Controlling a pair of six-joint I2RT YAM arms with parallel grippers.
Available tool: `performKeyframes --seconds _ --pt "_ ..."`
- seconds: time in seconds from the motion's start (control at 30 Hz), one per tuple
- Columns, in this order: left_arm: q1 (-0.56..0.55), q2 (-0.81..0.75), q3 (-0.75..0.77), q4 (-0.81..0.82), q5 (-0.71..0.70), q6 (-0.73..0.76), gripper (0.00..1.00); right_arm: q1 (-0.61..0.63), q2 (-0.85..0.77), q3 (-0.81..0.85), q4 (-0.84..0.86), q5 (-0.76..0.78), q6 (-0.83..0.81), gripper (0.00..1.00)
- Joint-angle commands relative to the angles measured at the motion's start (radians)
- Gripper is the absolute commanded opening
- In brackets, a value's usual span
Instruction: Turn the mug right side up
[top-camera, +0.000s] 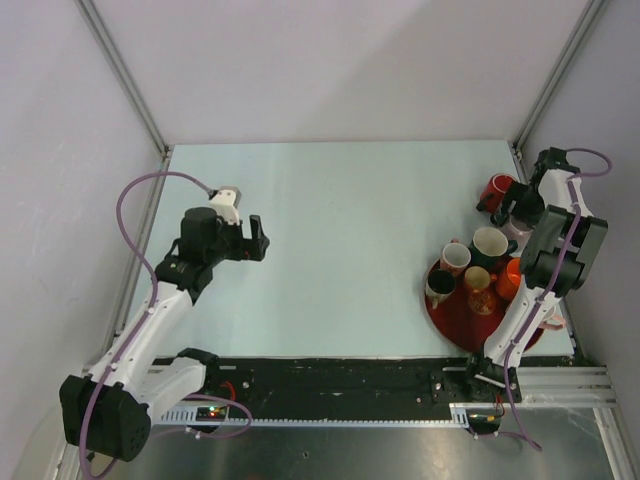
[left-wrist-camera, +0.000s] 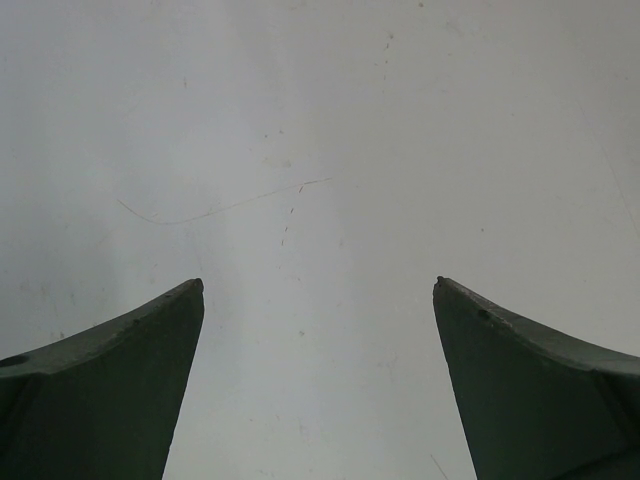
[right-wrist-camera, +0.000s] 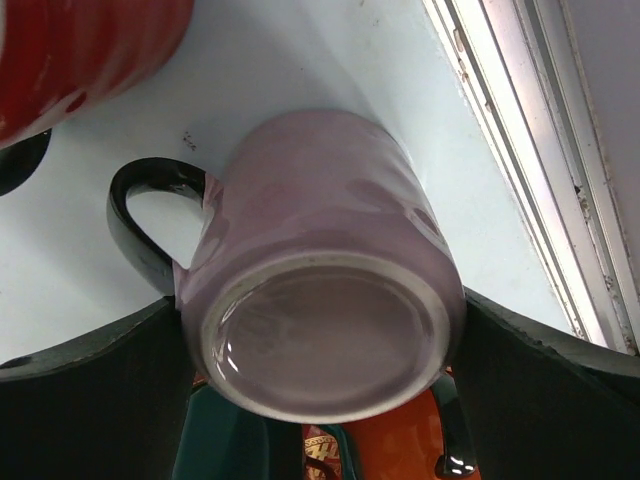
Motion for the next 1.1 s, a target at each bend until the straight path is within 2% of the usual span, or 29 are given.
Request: performKeyframes --seconds 0.0,0.03,0.1,0.17,0.2,0.27,0.4,0.53,0.77,1.07 --pt "0.009 0.003 0.055 0.037 0.012 0.017 1.00 0.002 0.038 0.003 0.011 -0.032 -0.026 0.98" --pt "0.008 0.002 0.057 0.037 0.009 0.018 1.00 0.003 0.046 0.008 0.011 -0.037 -0.029 0.96" --pt "0.009 0.001 0.058 0.038 0.006 0.023 1.00 0.003 0.057 0.020 0.006 -0.043 -0.031 0.86" --pt "0.010 0.001 0.058 0.037 0.004 0.025 1.00 0.005 0.065 0.035 -0.008 -0.041 -0.032 0.65" --pt "0.010 0.000 0.058 0.036 0.003 0.026 1.00 0.007 0.066 0.040 -0.013 -0.039 -0.033 0.51" --pt "0.012 -0.001 0.058 0.037 0.003 0.027 1.00 0.013 0.053 0.045 -0.017 -0.036 -0.037 0.32" --pt "0.012 -0.004 0.056 0.038 0.005 0.034 1.00 0.034 0.025 0.072 -0.024 -0.035 -0.053 0.05" --pt "0.011 -0.010 0.051 0.038 0.014 0.036 1.00 0.069 -0.001 0.134 -0.050 -0.074 -0.065 0.00" --pt "0.011 -0.023 0.044 0.045 0.018 0.044 1.00 0.174 -0.027 0.188 -0.043 -0.145 -0.054 0.00" --pt "0.012 -0.042 0.035 0.054 0.071 0.047 1.00 0.330 0.010 0.380 -0.064 -0.282 0.027 0.00"
